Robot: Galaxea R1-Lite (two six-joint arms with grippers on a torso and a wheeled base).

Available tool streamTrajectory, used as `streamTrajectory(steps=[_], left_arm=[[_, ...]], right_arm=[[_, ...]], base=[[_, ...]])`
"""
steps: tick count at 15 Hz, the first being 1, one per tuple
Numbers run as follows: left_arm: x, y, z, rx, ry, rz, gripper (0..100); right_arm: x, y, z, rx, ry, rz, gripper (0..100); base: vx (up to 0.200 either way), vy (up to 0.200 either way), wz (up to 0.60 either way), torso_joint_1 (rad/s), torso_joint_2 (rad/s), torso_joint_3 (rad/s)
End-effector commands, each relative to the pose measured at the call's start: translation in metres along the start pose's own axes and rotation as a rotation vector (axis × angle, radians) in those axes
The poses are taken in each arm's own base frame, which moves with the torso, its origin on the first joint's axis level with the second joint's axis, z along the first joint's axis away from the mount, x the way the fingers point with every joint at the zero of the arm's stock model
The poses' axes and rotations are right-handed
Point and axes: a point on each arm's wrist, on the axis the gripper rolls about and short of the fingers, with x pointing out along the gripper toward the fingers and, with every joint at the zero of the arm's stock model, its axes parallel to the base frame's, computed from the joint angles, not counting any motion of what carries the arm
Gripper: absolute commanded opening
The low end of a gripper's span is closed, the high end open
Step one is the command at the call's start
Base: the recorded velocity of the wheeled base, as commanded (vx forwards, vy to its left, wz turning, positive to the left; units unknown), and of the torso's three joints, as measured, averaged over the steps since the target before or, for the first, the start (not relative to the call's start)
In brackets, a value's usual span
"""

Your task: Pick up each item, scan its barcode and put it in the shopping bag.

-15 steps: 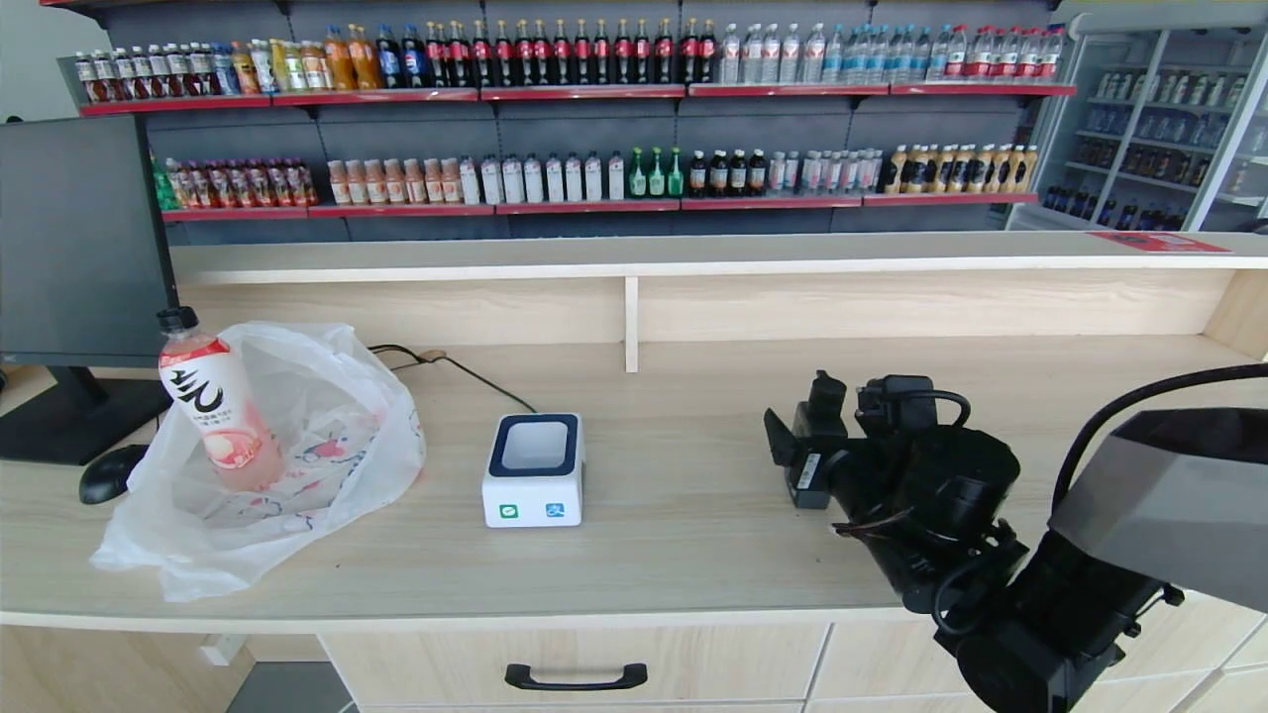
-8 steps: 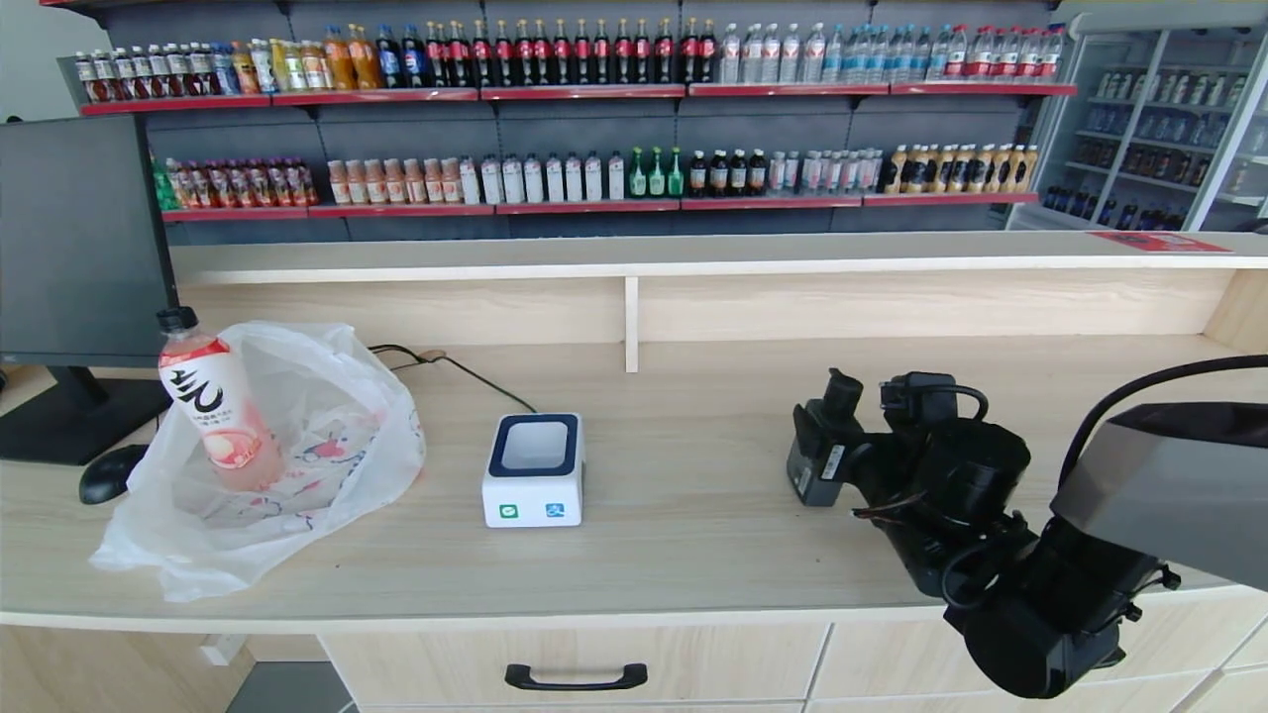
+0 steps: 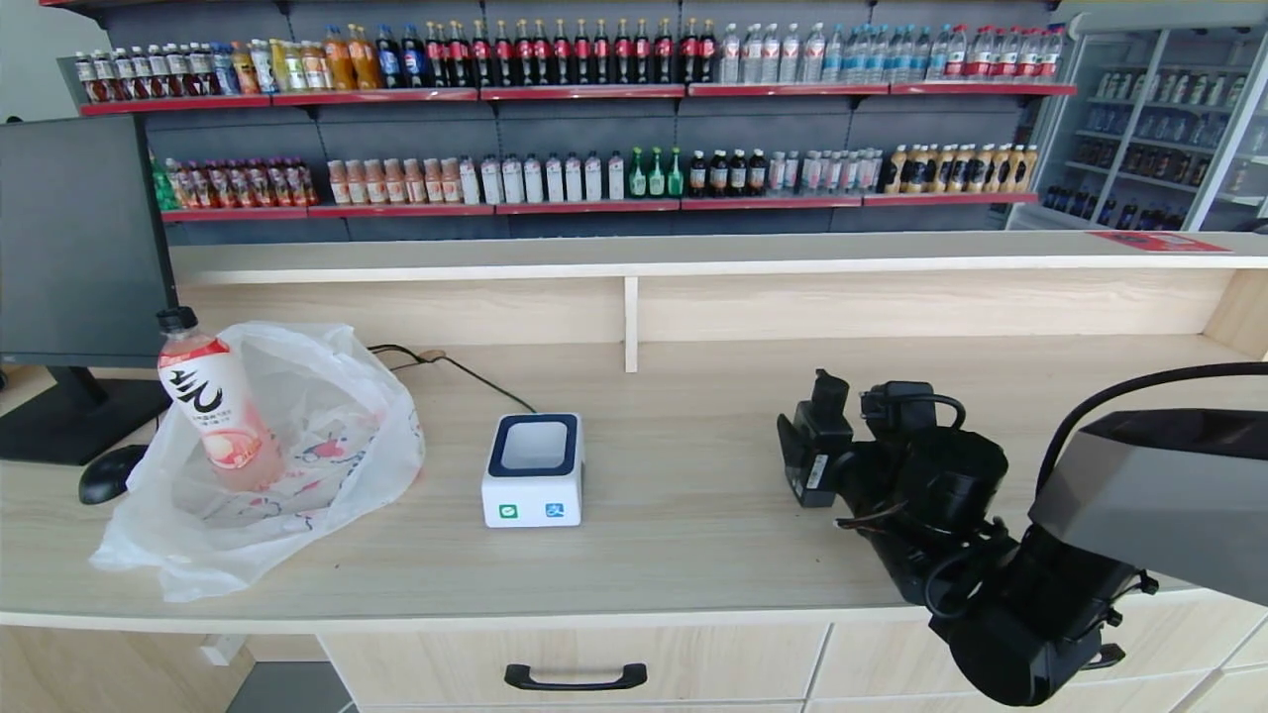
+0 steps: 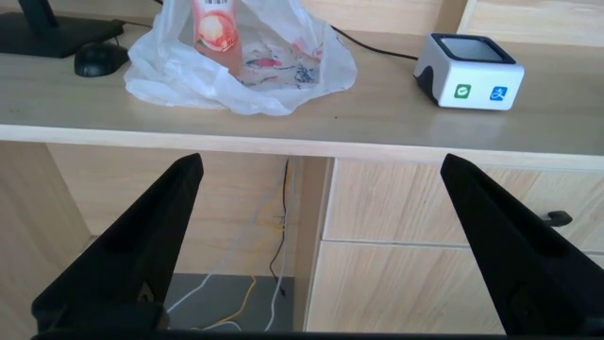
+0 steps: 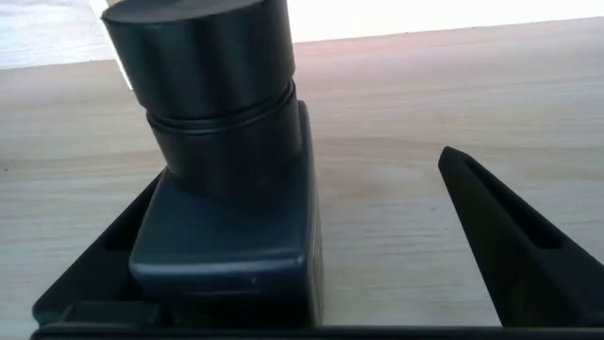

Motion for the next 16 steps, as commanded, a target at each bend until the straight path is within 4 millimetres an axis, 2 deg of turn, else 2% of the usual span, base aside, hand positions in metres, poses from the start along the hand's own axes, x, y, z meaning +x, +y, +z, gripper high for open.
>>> streamTrajectory(steps=[1, 10, 11, 16], left_arm=[[0.0, 0.0, 0.0, 0.0, 0.0, 0.001, 100], [0.0, 0.0, 0.0, 0.0, 0.0, 0.001, 100], [0.0, 0.0, 0.0, 0.0, 0.0, 0.0, 100], [0.0, 0.0, 0.0, 0.0, 0.0, 0.001, 100]], right_arm=[[0.001, 0.0006, -0.0066, -0.006, 0.016, 0.0, 100], [0.0039, 0.0017, -0.0081, -0.006, 0.013, 0.001, 100], [0.0036, 0.0016, -0.0084, -0.007, 0.014, 0.001, 0], [0.0013, 0.0066, -0.0077, -0.006, 0.013, 0.016, 0]], base=[[0.0, 0.0, 0.0, 0.0, 0.0, 0.0], [0.0, 0.0, 0.0, 0.0, 0.0, 0.0], [0.0, 0.0, 0.0, 0.0, 0.0, 0.0], [0.0, 0.0, 0.0, 0.0, 0.0, 0.0]])
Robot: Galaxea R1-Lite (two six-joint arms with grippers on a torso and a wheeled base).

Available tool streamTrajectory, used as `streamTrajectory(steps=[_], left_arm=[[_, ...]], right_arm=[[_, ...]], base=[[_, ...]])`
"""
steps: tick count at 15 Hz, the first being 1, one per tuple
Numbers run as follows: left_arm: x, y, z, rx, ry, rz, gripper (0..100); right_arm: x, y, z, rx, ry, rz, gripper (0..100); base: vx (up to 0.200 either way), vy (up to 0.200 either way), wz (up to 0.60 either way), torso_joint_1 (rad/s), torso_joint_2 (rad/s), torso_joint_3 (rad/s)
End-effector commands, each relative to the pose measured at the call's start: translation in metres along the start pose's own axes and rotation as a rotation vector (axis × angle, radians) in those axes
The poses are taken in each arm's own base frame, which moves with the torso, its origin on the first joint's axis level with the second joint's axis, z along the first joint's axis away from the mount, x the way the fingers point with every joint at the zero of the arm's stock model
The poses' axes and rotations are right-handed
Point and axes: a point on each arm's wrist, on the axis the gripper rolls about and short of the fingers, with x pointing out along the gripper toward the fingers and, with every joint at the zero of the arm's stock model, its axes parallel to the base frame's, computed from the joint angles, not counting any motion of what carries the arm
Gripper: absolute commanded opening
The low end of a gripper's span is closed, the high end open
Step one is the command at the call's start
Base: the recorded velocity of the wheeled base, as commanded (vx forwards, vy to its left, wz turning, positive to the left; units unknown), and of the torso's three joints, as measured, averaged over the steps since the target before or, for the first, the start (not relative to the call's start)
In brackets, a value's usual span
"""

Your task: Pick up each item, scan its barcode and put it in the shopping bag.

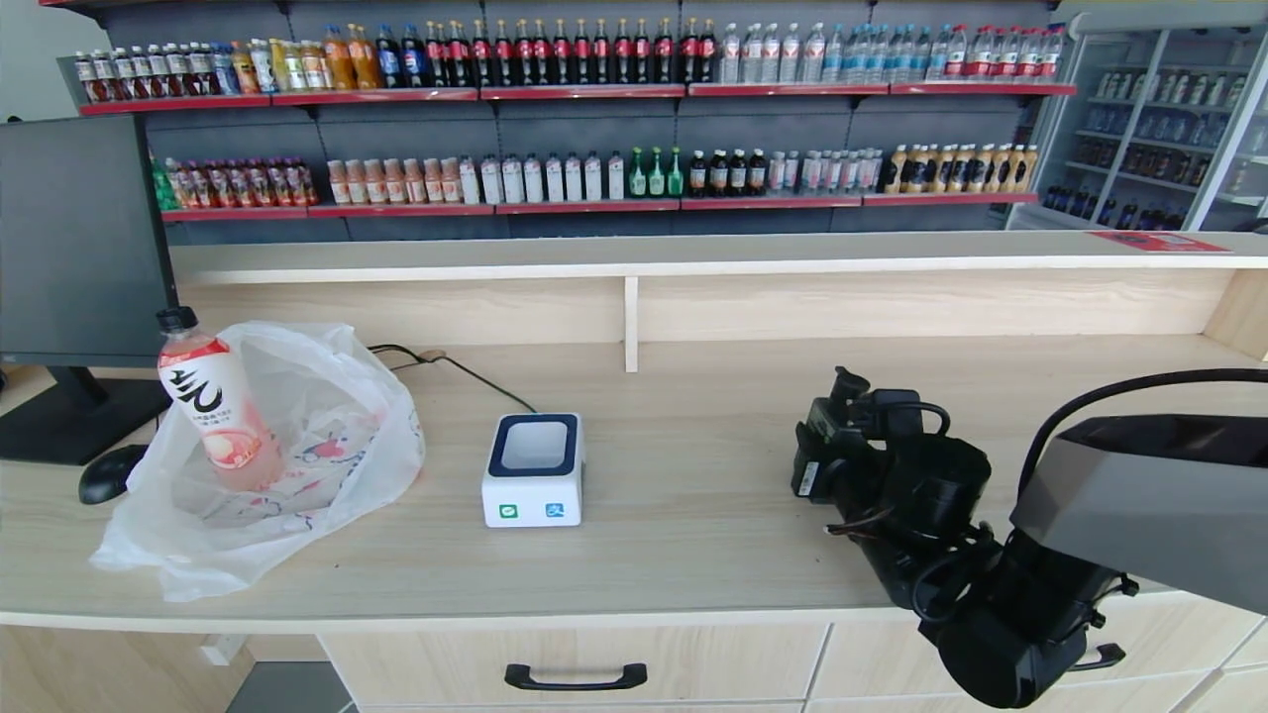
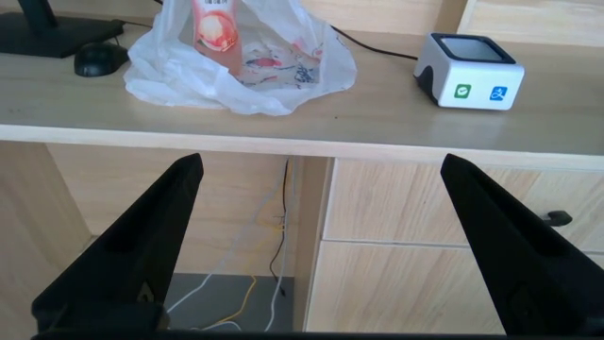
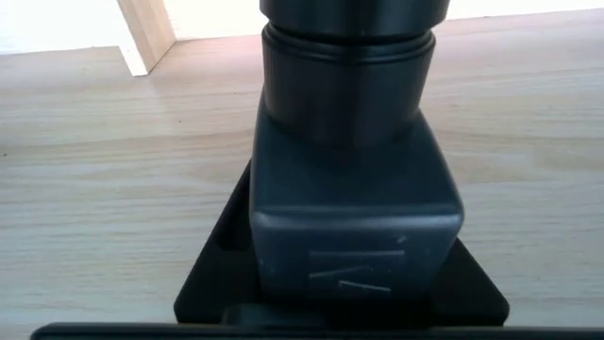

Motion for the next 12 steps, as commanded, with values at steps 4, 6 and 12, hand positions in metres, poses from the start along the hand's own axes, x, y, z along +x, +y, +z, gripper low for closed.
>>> streamTrajectory(steps=[4, 6, 12], left_arm=[[0.0, 0.0, 0.0, 0.0, 0.0, 0.001, 100], [0.0, 0.0, 0.0, 0.0, 0.001, 0.001, 100], [0.0, 0.0, 0.0, 0.0, 0.0, 0.001, 100]], right_arm=[[-0.002, 0.003, 0.003, 0.004, -0.008, 0.011, 0], [-0.002, 0.004, 0.005, 0.008, -0.016, 0.011, 0], [-0.021, 0.006, 0.042, 0.045, -0.095, 0.04, 0]], base=[[0.0, 0.0, 0.0, 0.0, 0.0, 0.0], [0.0, 0.0, 0.0, 0.0, 0.0, 0.0], [0.0, 0.0, 0.0, 0.0, 0.0, 0.0]])
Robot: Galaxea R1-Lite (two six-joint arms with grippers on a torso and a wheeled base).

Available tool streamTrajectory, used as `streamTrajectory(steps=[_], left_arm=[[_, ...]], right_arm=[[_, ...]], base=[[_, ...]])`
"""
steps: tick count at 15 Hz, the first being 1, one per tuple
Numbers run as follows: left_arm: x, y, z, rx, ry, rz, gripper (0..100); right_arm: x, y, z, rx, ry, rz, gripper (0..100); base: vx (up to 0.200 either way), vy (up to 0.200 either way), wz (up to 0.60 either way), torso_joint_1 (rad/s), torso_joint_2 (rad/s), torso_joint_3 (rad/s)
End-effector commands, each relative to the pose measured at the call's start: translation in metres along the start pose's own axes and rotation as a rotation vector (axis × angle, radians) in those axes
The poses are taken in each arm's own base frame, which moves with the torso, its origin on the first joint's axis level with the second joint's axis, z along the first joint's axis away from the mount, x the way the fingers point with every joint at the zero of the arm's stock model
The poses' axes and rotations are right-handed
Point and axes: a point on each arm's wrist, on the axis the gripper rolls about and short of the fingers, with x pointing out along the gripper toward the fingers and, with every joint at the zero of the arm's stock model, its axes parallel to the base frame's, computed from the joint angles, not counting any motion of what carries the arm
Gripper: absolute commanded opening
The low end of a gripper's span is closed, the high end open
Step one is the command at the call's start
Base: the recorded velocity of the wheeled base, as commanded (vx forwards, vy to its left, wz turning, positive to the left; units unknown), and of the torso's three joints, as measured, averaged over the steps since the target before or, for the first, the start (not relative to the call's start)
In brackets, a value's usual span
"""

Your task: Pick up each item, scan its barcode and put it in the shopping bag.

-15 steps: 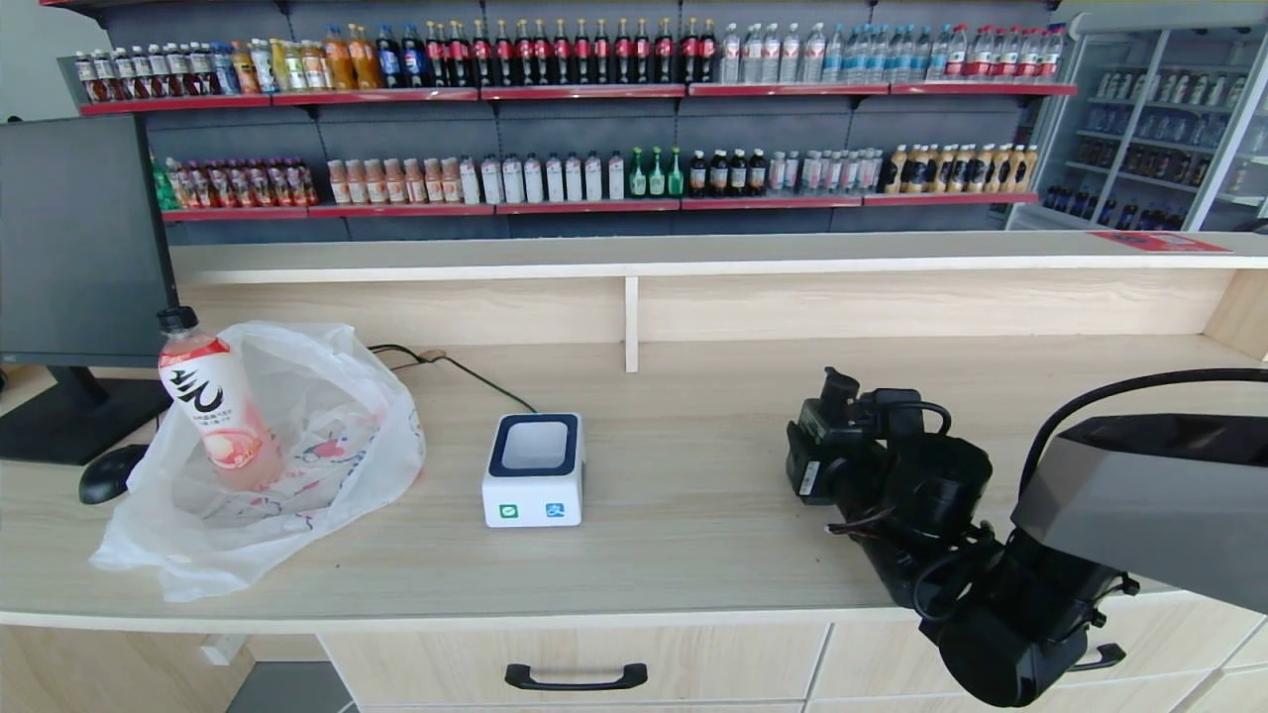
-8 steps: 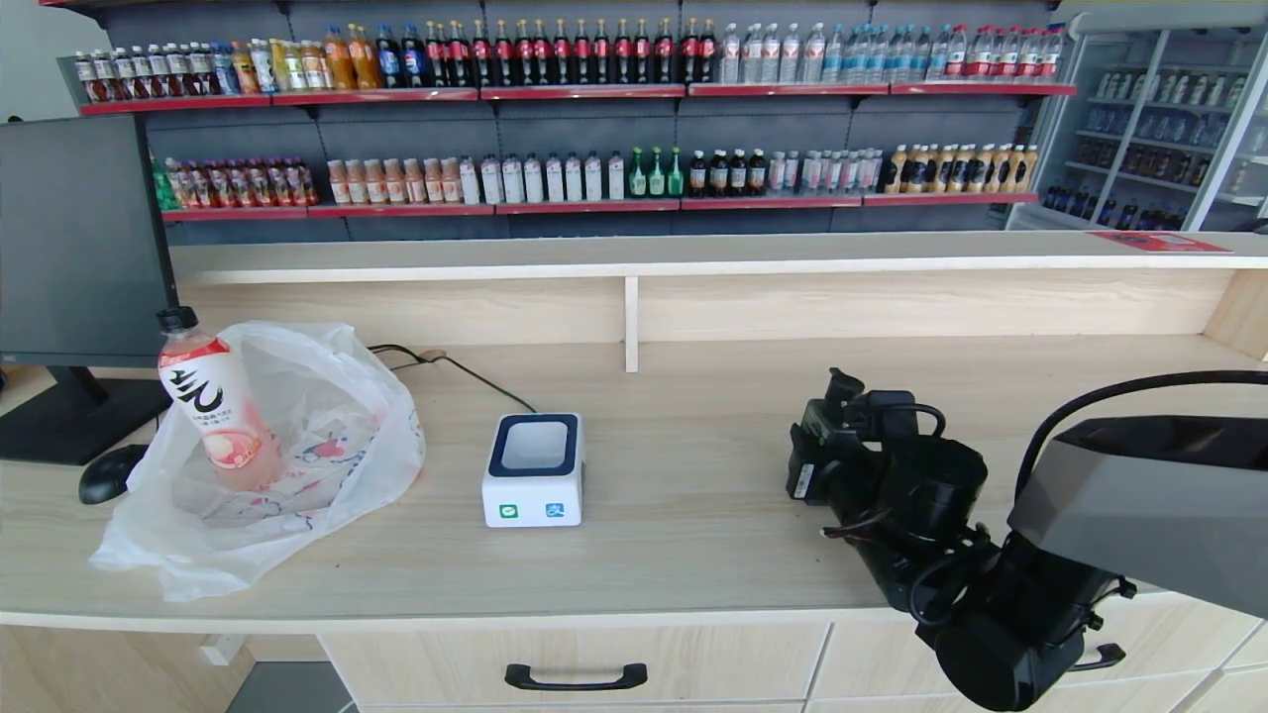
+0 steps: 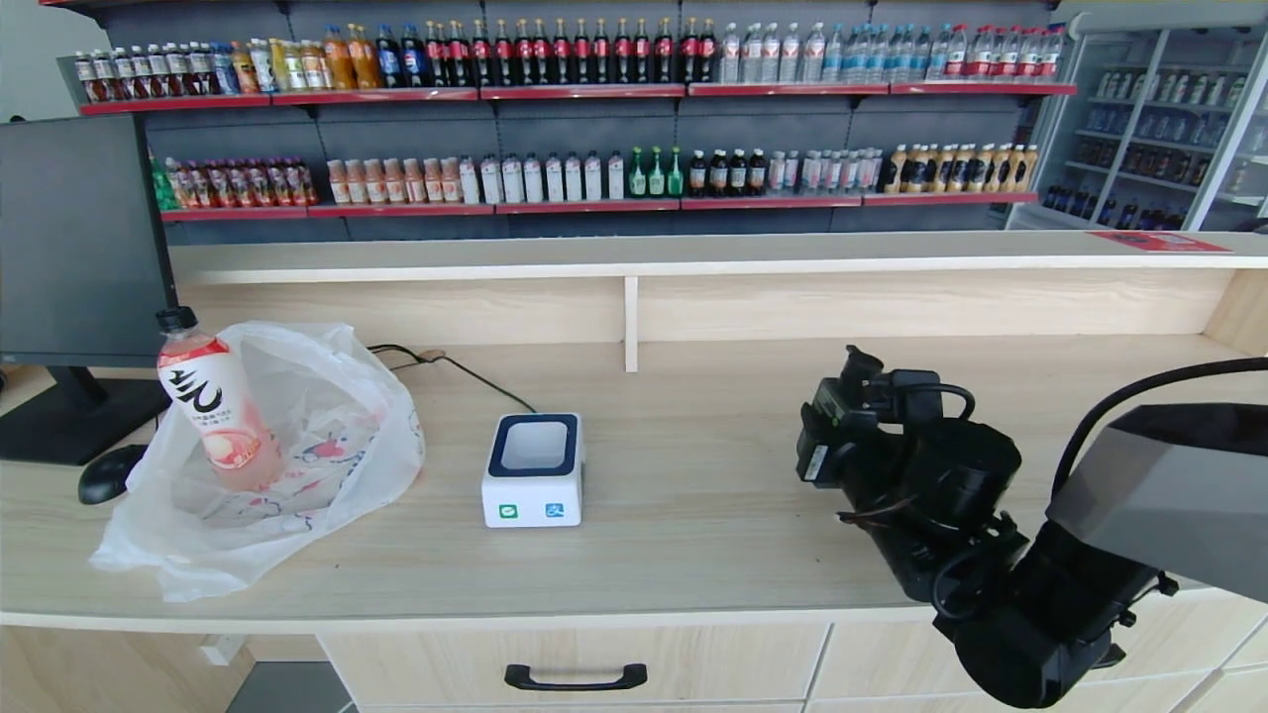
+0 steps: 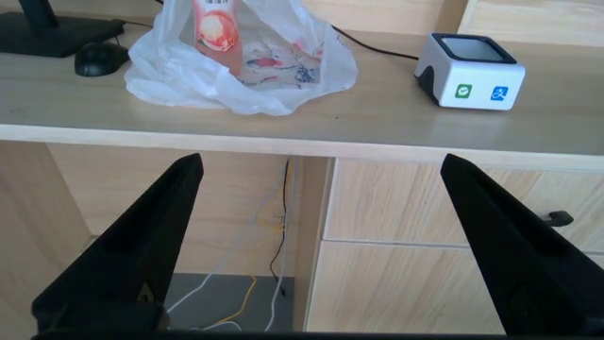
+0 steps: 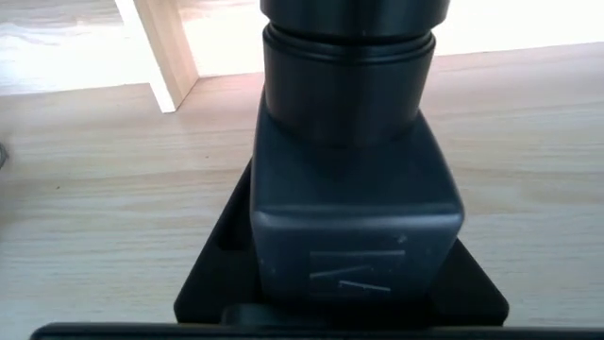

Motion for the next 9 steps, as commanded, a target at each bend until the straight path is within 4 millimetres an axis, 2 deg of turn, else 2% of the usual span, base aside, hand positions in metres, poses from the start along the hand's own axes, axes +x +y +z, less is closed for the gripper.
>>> streamTrajectory(steps=[1, 5, 7, 9], left_arm=[[0.0, 0.0, 0.0, 0.0, 0.0, 0.0, 100], [0.0, 0.0, 0.0, 0.0, 0.0, 0.0, 100], [0.0, 0.0, 0.0, 0.0, 0.0, 0.001, 100], [0.0, 0.0, 0.0, 0.0, 0.0, 0.001, 100]], right_arm=[[-0.017, 0.009, 0.027, 0.03, -0.058, 0.045, 0], [-0.048, 0.014, 0.068, 0.087, -0.147, 0.101, 0], [-0.078, 0.022, 0.071, 0.174, -0.116, 0.181, 0], [-0.088, 0.025, 0.076, 0.25, -0.113, 0.213, 0]], base=[[0.0, 0.0, 0.0, 0.0, 0.0, 0.0], [0.0, 0.0, 0.0, 0.0, 0.0, 0.0], [0.0, 0.0, 0.0, 0.0, 0.0, 0.0], [0.0, 0.0, 0.0, 0.0, 0.0, 0.0]])
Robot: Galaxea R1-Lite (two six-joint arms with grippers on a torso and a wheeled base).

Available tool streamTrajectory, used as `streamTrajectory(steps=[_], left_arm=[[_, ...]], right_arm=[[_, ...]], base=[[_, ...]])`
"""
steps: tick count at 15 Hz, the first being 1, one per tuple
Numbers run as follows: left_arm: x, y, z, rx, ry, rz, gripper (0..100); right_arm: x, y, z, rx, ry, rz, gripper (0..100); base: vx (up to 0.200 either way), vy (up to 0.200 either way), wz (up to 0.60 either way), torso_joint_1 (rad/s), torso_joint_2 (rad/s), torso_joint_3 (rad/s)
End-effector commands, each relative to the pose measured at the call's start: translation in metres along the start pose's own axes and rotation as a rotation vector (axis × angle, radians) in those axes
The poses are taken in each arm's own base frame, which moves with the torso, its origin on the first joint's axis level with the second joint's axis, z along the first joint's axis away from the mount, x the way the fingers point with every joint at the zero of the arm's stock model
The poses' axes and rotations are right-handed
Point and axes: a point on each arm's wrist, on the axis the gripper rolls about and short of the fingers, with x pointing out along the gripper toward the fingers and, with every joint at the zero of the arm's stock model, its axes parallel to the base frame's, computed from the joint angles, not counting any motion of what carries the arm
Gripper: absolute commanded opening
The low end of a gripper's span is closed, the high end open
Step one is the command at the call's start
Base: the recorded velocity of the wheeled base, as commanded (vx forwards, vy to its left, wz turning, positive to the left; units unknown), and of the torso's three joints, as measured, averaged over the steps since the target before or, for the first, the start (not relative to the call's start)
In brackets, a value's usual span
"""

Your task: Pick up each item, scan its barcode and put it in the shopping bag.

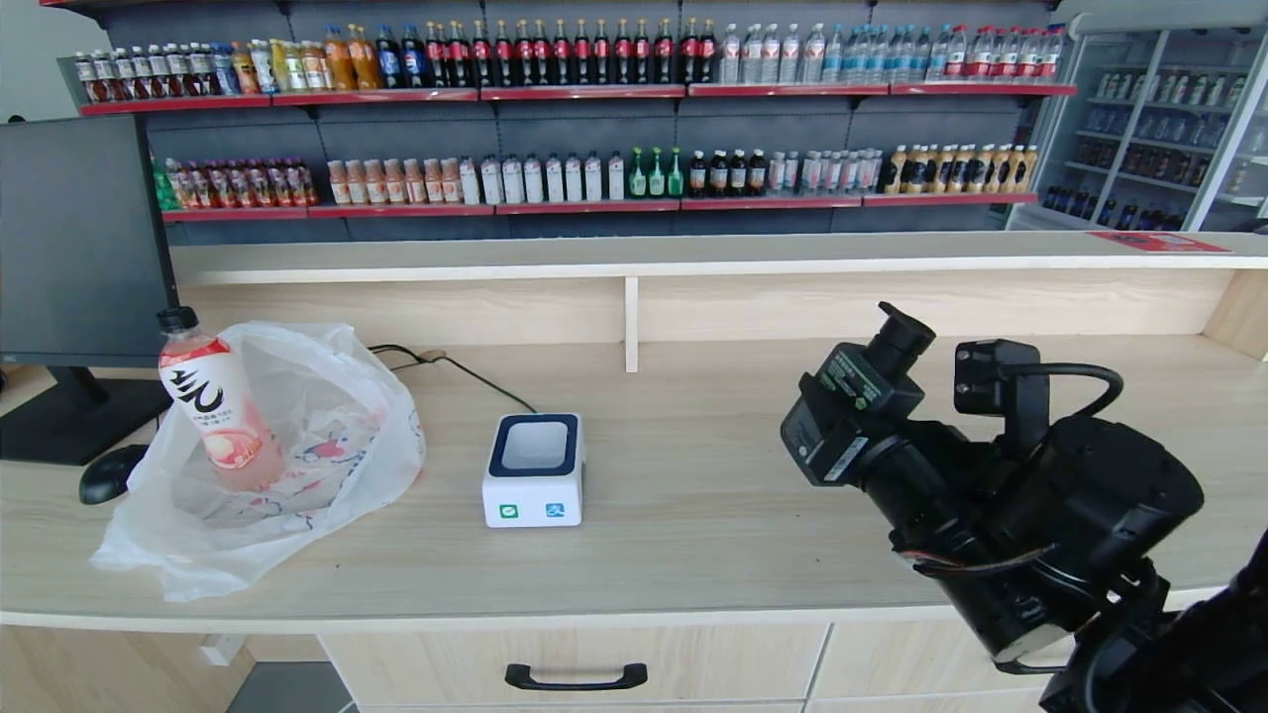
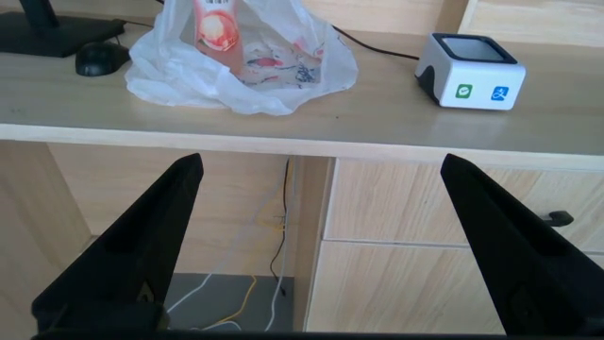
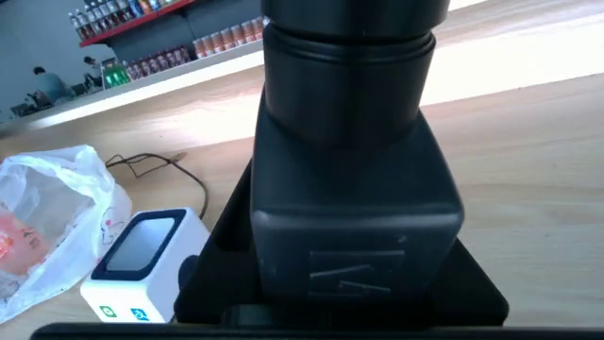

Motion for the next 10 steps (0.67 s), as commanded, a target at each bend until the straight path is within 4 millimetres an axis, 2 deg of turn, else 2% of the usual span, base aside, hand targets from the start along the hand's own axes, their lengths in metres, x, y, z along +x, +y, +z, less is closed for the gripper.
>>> streamTrajectory(steps=[1, 3, 6, 10], left_arm=[[0.0, 0.0, 0.0, 0.0, 0.0, 0.001, 100], [0.0, 0.0, 0.0, 0.0, 0.0, 0.001, 100], [0.0, 0.0, 0.0, 0.0, 0.0, 0.001, 100], [0.0, 0.0, 0.0, 0.0, 0.0, -0.001, 100]], right_arm=[[-0.014, 0.006, 0.014, 0.061, -0.025, 0.037, 0], [-0.029, 0.022, 0.007, 0.176, 0.028, 0.105, 0], [-0.047, 0.05, 0.007, 0.321, 0.069, 0.224, 0], [-0.047, 0.075, 0.022, 0.459, 0.028, 0.31, 0]], base=[[0.0, 0.0, 0.0, 0.0, 0.0, 0.0], [0.0, 0.0, 0.0, 0.0, 0.0, 0.0], [0.0, 0.0, 0.0, 0.0, 0.0, 0.0], [0.0, 0.0, 0.0, 0.0, 0.0, 0.0]])
